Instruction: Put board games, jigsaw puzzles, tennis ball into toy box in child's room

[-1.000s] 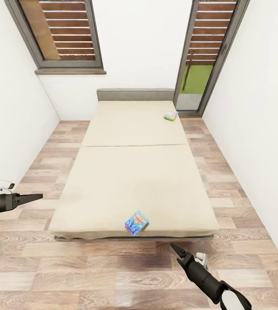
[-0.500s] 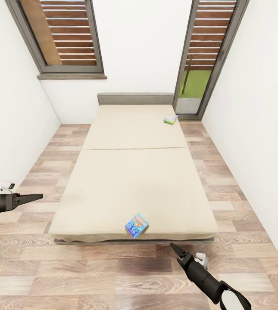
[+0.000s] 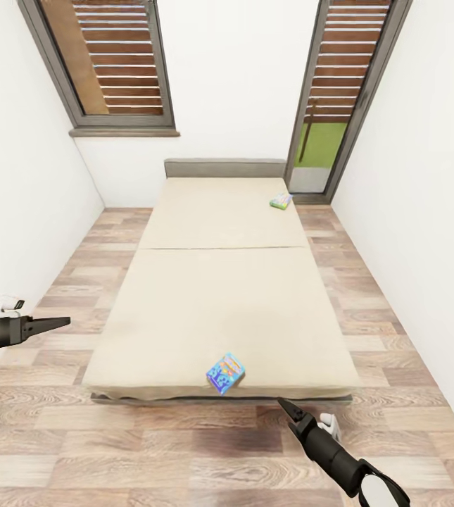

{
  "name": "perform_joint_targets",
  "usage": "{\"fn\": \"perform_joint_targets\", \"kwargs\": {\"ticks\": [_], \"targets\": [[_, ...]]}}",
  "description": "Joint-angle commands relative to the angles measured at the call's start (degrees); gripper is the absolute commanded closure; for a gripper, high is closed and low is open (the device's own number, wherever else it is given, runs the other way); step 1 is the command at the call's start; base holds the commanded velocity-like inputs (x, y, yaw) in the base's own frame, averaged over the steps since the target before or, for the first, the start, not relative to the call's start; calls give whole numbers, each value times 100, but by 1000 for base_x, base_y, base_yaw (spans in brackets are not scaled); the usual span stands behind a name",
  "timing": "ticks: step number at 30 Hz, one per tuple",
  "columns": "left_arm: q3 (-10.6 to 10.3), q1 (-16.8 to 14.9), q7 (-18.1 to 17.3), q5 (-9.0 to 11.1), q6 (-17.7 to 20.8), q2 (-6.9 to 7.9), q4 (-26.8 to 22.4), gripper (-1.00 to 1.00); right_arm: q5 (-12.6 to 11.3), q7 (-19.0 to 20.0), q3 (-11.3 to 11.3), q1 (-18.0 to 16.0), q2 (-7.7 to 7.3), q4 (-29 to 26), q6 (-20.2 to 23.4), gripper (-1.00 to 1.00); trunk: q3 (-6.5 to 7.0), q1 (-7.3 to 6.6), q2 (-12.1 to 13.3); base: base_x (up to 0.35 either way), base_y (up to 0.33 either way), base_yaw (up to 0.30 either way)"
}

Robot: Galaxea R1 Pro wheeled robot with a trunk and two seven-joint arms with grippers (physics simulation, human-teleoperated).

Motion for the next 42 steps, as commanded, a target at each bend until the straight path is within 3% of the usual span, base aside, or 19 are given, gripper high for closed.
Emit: {"fn": "perform_joint_targets", "kwargs": {"ticks": [1,42], "targets": [[-1,-4,-23,-4,62,3,0,-100,-36,-3,3,-2,-3,-2,19,-100,2,3,-8,0,0,65],[-1,2,-23,-4,60,-1,0,-100,-31,-3,11,-2,17,-2,19,-100,393,3,-8,0,0,31]]}}
